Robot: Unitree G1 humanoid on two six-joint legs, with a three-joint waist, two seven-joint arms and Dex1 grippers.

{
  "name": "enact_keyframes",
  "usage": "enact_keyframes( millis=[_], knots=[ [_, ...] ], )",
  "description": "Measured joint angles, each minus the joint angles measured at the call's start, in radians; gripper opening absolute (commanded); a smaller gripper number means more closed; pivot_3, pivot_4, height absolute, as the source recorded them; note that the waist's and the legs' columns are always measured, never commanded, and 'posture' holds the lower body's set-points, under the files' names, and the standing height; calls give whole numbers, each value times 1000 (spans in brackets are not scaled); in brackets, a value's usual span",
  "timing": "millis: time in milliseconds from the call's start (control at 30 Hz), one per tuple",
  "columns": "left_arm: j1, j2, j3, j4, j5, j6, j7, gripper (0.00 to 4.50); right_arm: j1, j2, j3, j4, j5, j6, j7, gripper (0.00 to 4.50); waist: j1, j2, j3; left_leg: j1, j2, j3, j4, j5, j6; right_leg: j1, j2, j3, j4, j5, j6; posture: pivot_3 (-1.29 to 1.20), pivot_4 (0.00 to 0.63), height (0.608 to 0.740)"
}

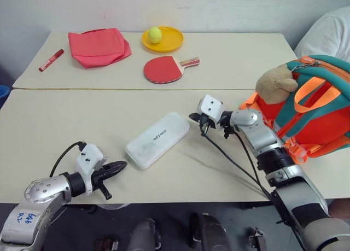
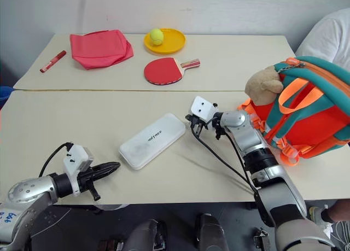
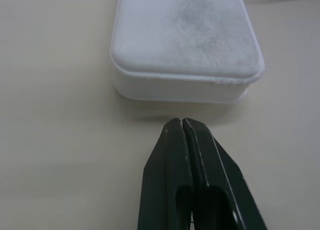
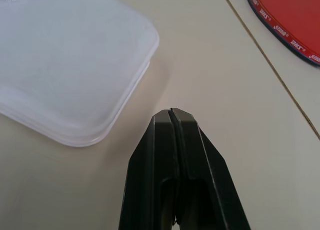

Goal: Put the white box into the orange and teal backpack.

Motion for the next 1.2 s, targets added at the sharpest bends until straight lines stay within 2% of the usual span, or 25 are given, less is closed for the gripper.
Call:
enact_keyframes(
  millis=[200,333,433,667,867,1067,1167,1200],
  knots=[
    [-63,-19,-45,49,9,7,2,46,-3,32,-8,79,0,-8,49,0,2,0,0,0,-1,0,0,0,0,0,0,0,1,0,0,0,150,740],
    [-82,-29,-47,72,16,7,5,46,41,10,-34,19,15,12,90,0,5,0,0,0,-1,0,0,0,0,1,-1,0,0,0,0,0,150,740],
    [-88,-40,-55,78,22,3,7,46,116,-34,-52,-104,33,62,125,0,6,0,0,0,-1,-1,0,0,0,1,-1,0,0,0,0,0,150,740],
    [-126,-46,-91,109,31,-12,-17,46,369,-185,-100,-536,96,309,184,0,9,0,0,0,0,-1,0,0,0,0,-1,0,-3,0,0,0,150,740],
    [-152,-54,-137,113,49,-21,-34,46,539,-260,-155,-792,134,489,157,0,9,0,0,0,0,-1,-1,0,0,0,-1,0,-3,0,0,0,150,740],
    [-194,-63,-152,116,47,39,-30,46,667,-320,-185,-950,157,558,137,0,27,-1,0,2,-1,-1,0,-1,0,2,-1,0,-4,0,0,0,150,740],
    [-207,-74,-129,119,0,126,-18,647,700,-323,-197,-974,172,578,118,0,32,-1,-1,2,0,-1,0,-1,0,2,-1,0,-3,0,0,0,150,740],
    [-225,-73,-112,141,-50,229,-13,887,712,-325,-197,-978,178,574,113,0,32,-1,-1,2,0,-1,0,-1,0,2,-1,0,-3,0,0,0,150,740]
  ],
)
